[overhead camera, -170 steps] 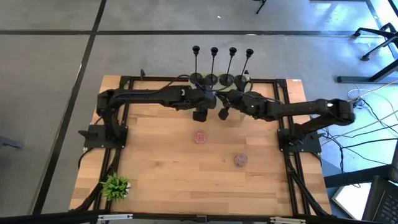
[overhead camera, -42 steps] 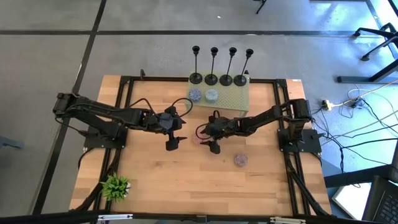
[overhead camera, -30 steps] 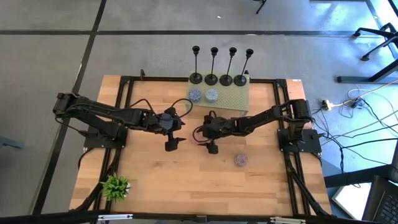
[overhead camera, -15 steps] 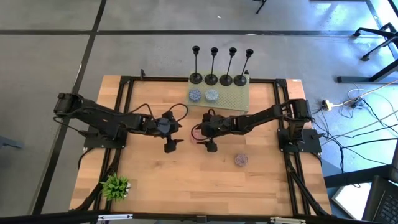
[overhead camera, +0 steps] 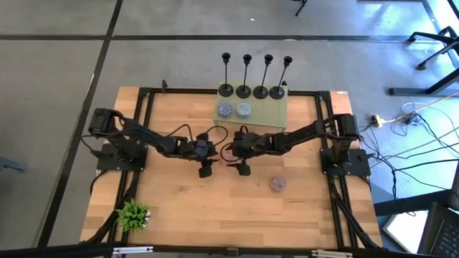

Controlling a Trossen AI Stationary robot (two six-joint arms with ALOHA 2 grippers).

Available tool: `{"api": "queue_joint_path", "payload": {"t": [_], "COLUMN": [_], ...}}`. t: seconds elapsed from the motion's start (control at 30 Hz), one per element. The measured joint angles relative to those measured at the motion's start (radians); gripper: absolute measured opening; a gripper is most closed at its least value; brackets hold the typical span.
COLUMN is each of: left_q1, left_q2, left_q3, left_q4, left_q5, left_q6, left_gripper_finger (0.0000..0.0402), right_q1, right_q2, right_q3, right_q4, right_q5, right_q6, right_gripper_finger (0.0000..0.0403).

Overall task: Pick & Place candle stick holders
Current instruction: Put the pink scented candle on the shelf

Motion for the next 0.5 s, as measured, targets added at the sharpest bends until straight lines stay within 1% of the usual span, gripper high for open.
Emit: {"api": "queue_joint_path", "payload": {"t": [0.1, 0.2, 0.27, 0.33, 0.43, 0.5], "left_q1": [0.026, 0.050, 0.059, 0.066, 0.068, 0.068], "left_q2": [0.049, 0.082, 0.096, 0.100, 0.101, 0.101], "left_q3": [0.000, 0.000, 0.000, 0.000, 0.000, 0.000], "left_q4": [0.060, 0.124, 0.151, 0.167, 0.168, 0.174], "left_q5": [0.018, 0.079, 0.117, 0.140, 0.141, 0.141], "left_q6": [-0.015, -0.018, -0.025, -0.031, -0.033, -0.033], "left_gripper_finger": [0.0119, 0.0098, 0.0090, 0.0086, 0.0084, 0.0084], "right_q1": [0.000, 0.000, 0.000, 0.001, -0.001, -0.004], "right_q2": [0.000, 0.000, 0.000, 0.006, 0.022, 0.039], "right_q3": [0.000, 0.000, 0.000, 0.000, 0.001, 0.001], "right_q4": [-0.002, -0.003, -0.003, -0.002, -0.003, -0.009], "right_q5": [0.000, -0.028, -0.047, -0.034, 0.009, 0.019], "right_q6": [0.002, 0.002, 0.002, 0.002, 0.002, 0.002], "right_gripper_finger": [0.0350, 0.0350, 0.0350, 0.0350, 0.0350, 0.0350]}}
